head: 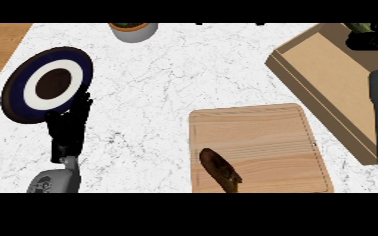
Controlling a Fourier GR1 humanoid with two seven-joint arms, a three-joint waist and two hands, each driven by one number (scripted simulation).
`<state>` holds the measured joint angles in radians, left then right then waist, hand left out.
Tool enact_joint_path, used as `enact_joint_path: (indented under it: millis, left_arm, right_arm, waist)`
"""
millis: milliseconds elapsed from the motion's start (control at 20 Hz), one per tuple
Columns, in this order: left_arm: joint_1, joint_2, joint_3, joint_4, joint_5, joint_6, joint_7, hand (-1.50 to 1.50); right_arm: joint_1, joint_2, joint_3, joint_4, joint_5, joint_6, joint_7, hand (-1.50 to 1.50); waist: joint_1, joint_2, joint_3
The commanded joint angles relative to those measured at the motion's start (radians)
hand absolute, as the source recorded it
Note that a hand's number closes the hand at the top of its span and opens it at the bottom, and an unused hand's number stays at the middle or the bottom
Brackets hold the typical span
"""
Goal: Pick the squash from the cutting board and place it in the cardboard box
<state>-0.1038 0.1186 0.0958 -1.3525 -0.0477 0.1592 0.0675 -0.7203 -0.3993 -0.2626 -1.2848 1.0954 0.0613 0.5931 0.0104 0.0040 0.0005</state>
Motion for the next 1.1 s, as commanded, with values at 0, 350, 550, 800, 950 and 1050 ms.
enact_joint_path:
  millis: [0, 350, 550, 800, 950, 1050]
  left_arm:
    - [-0.032, -0.011, 0.010, 0.057, -0.009, 0.018, -0.031, 0.00]
    - [-0.017, 0.018, 0.019, 0.071, 0.009, -0.033, -0.069, 0.00]
    - [-0.013, -0.010, -0.013, 0.014, -0.010, -0.004, -0.008, 0.00]
    - [-0.033, 0.000, 0.004, 0.042, -0.003, -0.006, -0.010, 0.00]
    - [-0.034, -0.034, -0.009, 0.058, -0.034, 0.045, -0.025, 0.00]
    - [-0.026, -0.028, -0.003, 0.070, -0.026, 0.032, -0.049, 0.00]
  right_arm:
    - [-0.021, -0.055, -0.054, 0.199, -0.032, -0.121, -0.141, 1.50]
    - [-0.112, -0.108, -0.162, 0.547, -0.063, -0.238, -0.179, -1.50]
    - [-0.116, -0.140, -0.245, 0.641, -0.192, -0.256, -0.350, -1.50]
    - [-0.091, -0.143, -0.334, 0.660, -0.340, -0.301, -0.591, -1.50]
    - [-0.118, -0.086, -0.389, 0.616, -0.441, -0.320, -0.665, -1.50]
    - [-0.086, -0.084, -0.435, 0.594, -0.514, -0.296, -0.707, -1.50]
  waist:
    - [0.000, 0.001, 0.000]
    - [0.016, 0.007, 0.000]
    - [0.017, 0.005, 0.002]
    - [0.006, 0.005, 0.002]
    - [-0.002, 0.001, 0.002]
    - [-0.011, -0.003, 0.001]
